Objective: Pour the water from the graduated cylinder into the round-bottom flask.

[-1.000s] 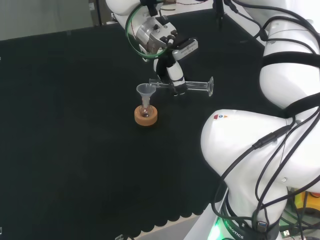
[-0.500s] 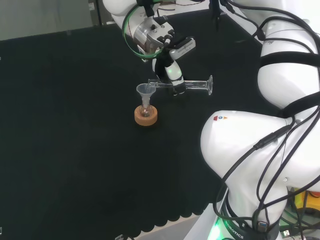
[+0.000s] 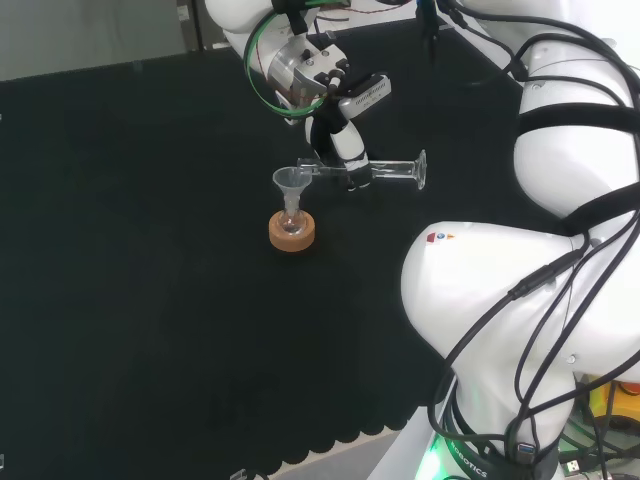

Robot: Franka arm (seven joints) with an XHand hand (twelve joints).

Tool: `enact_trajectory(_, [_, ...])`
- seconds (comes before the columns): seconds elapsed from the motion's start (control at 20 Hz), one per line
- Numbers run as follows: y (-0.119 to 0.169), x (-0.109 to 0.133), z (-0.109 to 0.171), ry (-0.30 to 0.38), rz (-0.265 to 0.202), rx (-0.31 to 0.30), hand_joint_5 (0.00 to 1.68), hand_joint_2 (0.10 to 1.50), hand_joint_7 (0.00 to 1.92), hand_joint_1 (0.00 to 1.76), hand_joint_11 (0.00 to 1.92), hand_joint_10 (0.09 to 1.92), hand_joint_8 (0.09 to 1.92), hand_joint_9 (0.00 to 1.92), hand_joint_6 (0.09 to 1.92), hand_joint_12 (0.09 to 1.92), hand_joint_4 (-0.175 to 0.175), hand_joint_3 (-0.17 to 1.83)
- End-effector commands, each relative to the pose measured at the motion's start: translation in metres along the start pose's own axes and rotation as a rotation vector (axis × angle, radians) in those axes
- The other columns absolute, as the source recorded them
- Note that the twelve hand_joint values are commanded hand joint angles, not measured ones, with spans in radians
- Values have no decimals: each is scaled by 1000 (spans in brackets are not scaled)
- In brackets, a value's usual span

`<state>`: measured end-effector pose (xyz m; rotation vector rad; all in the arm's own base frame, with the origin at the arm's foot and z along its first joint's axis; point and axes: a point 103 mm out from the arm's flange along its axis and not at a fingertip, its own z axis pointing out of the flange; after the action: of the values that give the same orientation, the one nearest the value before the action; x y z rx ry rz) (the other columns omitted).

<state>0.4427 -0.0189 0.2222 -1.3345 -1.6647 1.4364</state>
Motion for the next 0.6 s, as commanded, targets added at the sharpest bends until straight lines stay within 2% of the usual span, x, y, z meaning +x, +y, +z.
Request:
enact_trajectory(0.05, [0,-2,0,-13,4,8,1068,1032,975,1509,1207,812,945,1204,758,701,-162,-11])
enact_trajectory(0.6, [-6,0,-3,-27,17,11,1066,1031,976,1509,1211,815,942,1204,759,699,-163,-11])
